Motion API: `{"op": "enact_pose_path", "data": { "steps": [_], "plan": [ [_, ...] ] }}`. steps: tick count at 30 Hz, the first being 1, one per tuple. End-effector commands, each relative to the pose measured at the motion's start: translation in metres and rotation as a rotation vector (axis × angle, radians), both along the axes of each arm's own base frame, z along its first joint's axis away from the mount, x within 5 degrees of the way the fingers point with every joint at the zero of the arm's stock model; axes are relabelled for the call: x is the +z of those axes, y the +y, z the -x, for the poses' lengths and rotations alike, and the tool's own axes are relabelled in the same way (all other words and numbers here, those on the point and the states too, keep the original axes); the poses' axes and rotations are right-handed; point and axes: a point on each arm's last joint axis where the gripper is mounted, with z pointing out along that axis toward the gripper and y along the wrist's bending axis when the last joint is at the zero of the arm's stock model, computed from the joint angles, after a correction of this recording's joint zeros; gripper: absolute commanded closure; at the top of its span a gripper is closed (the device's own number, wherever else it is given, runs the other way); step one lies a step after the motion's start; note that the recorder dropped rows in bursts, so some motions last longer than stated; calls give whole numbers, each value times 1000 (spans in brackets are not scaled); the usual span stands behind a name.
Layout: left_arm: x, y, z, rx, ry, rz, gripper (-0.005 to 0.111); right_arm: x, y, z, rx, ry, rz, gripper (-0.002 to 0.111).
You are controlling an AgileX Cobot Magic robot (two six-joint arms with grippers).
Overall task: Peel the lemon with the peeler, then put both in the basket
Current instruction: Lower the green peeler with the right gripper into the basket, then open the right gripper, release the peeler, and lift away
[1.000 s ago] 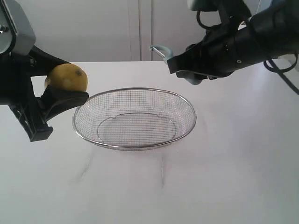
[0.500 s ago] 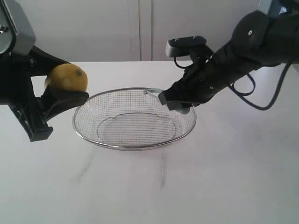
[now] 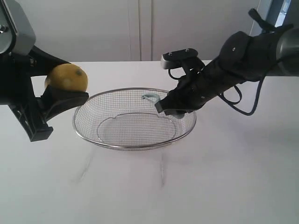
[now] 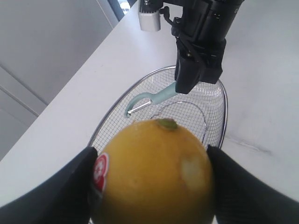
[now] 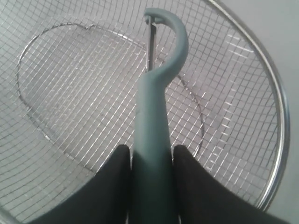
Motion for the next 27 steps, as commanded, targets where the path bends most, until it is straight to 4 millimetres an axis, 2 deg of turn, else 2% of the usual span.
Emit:
{"op": "enact_pose_path", "data": {
  "steps": [1, 14, 18, 27],
  "plan": [
    [1, -2, 2, -5, 19, 28, 107, -7, -2, -9, -30, -44, 4, 108],
    [1, -2, 2, -5, 19, 28, 107, -42, 2, -16, -93, 42, -11, 108],
    [1, -2, 2, -5, 19, 28, 107, -58, 2, -17, -92, 82, 5, 108],
    [1, -2, 2, -5, 19, 28, 107, -61, 2, -16, -93, 94, 7, 105]
  ]
}}
